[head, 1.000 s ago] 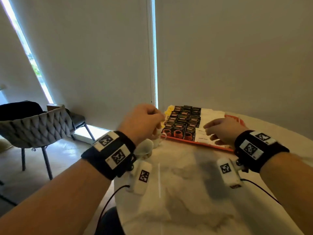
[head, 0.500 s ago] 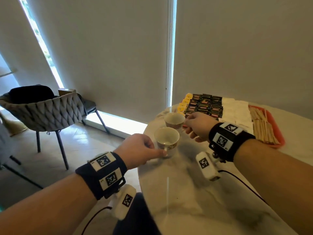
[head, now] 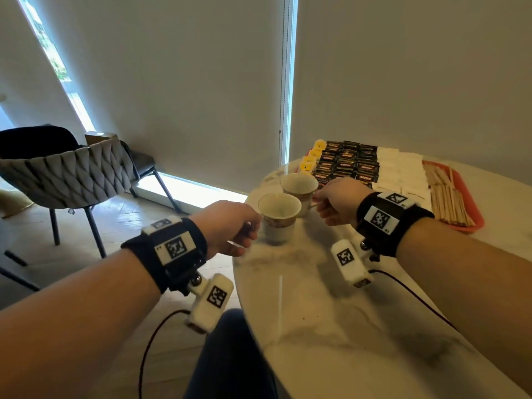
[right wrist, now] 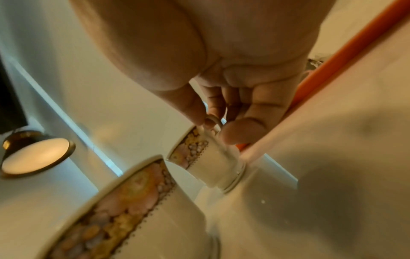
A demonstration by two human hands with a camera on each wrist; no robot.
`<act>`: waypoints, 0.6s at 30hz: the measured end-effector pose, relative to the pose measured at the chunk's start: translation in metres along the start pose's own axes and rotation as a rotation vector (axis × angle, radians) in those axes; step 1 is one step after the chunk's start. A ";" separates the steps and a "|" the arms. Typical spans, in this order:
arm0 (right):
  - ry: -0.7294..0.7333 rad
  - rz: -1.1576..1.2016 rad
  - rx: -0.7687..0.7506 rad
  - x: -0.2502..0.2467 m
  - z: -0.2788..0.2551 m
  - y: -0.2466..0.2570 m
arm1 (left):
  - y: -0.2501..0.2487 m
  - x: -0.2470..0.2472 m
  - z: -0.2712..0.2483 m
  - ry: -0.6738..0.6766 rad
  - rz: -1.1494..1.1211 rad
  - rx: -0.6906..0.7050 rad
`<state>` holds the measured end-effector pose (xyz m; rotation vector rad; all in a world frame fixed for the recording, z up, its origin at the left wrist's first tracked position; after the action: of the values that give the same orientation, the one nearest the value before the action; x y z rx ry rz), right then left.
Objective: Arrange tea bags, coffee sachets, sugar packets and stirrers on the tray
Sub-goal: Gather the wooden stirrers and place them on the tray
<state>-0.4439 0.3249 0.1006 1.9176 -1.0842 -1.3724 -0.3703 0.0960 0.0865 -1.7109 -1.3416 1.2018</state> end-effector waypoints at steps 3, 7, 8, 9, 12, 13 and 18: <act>-0.028 0.086 0.007 -0.012 -0.010 -0.009 | -0.009 0.003 -0.002 0.024 -0.068 -0.030; -0.120 0.206 0.014 -0.049 -0.030 -0.030 | -0.034 0.032 -0.008 0.102 -0.064 -0.018; -0.151 0.227 0.024 -0.062 -0.036 -0.037 | -0.041 0.045 -0.010 0.130 -0.059 -0.007; -0.186 0.244 0.034 -0.078 -0.044 -0.047 | -0.049 0.061 -0.012 0.162 -0.053 0.006; -0.285 0.286 0.062 -0.132 -0.069 -0.084 | -0.071 0.124 -0.015 0.254 -0.038 0.037; -0.324 0.297 0.072 -0.151 -0.078 -0.099 | -0.077 0.147 -0.016 0.286 -0.042 0.042; -0.538 0.290 0.165 -0.243 -0.116 -0.181 | -0.096 0.274 -0.021 0.486 -0.102 0.007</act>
<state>-0.3189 0.6236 0.1188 1.4413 -1.6993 -1.7122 -0.3701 0.3869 0.1065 -1.7595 -1.1051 0.6702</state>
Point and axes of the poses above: each hand's wrist, its own z-axis towards the middle knuckle, its own x-axis out of the palm, y = z × x, the point moved 10 cm from there along z, towards the middle knuckle, and after that the axes turned 5 degrees about -z, right-handed, at the moved point
